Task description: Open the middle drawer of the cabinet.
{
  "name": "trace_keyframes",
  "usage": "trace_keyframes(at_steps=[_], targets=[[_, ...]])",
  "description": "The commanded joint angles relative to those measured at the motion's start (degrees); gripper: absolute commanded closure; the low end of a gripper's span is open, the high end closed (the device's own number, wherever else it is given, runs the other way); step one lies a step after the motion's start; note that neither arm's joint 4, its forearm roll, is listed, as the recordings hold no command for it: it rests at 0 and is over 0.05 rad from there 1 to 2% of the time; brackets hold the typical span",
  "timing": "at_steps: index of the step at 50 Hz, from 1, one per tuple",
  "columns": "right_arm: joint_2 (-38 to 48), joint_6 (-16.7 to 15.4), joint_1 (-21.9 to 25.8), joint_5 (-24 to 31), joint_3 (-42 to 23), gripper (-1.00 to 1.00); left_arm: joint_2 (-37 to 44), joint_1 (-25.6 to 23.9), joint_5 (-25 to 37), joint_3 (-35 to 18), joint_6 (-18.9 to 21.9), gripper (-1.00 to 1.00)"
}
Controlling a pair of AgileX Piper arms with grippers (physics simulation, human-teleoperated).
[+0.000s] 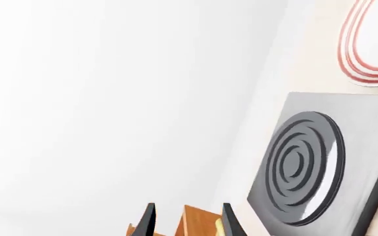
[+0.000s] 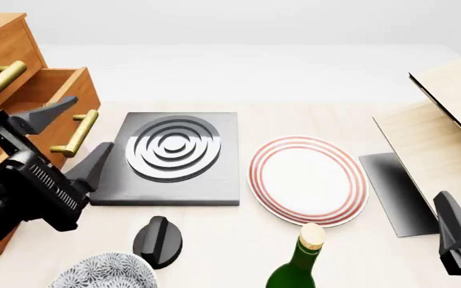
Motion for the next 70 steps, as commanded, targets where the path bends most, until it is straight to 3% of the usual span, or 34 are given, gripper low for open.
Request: trace_keyframes(at_steps=[1, 2, 4, 5, 6, 12, 14, 16, 19, 23, 26, 46, 49, 51, 64, 66, 70], targets=[[-0.1, -0.2, 0.1, -0.2, 0.2, -1.0, -15.9, -2.2, 20.1, -4.7, -10.7, -1.0], [-0.1, -0.1, 0.1, -0.2, 0.2, -1.0, -16.9, -2.0, 20.7, -4.8, -10.7, -1.0], [-0.1, -0.1, 0.1, -0.2, 0.2, -1.0, -18.5, -2.3, 25.9, -7.9, -15.0, -1.0], [-0.1, -0.1, 0.1, -0.3, 0.2, -1.0, -19.6, -0.9, 25.5, -7.5, -14.5, -1.0], [-0.1, -0.2, 0.1, -0.2, 0.2, -1.0, -20.0, -1.8, 28.3, -9.6, -17.4, -1.0], [-0.1, -0.2, 0.1, -0.2, 0.2, -1.0, -22.3, -1.8, 31.7, -11.6, -18.6, -1.0], [-0.1, -0.1, 0.1, -0.2, 0.2, -1.0, -22.8, -1.3, 34.4, -14.3, -21.9, -1.0], [-0.1, -0.2, 0.1, -0.2, 0.2, -1.0, -23.3, -1.1, 34.8, -14.6, -22.1, -1.0], [-0.1, -0.2, 0.1, -0.2, 0.2, -1.0, -23.1, 0.4, 40.1, -19.4, -27.9, -1.0], [-0.1, -0.1, 0.1, -0.2, 0.2, -1.0, -24.5, 0.9, 42.1, -20.5, -27.7, -1.0], [-0.1, -0.1, 0.1, -0.2, 0.2, -1.0, -24.4, 1.1, 44.6, -23.5, -31.2, -1.0], [-0.1, -0.2, 0.1, -0.2, 0.2, -1.0, -26.2, 2.8, 53.0, -31.2, -38.3, -1.0], [-0.1, -0.1, 0.1, -0.2, 0.2, -1.0, -25.9, 2.3, 54.7, -33.8, -41.3, -1.0], [-0.1, -0.1, 0.1, -0.2, 0.2, -1.0, -26.0, 2.4, 55.3, -34.1, -40.8, -1.0], [-0.1, -0.1, 0.1, -0.2, 0.2, -1.0, -23.8, 4.5, 59.3, -39.1, -49.4, -1.0], [-0.2, -0.1, 0.1, -0.2, 0.2, -1.0, -22.9, 5.2, 60.7, -40.3, -53.0, -1.0], [-0.1, -0.1, 0.1, -0.2, 0.2, -1.0, -23.4, 5.9, 61.4, -40.1, -53.9, -1.0]])
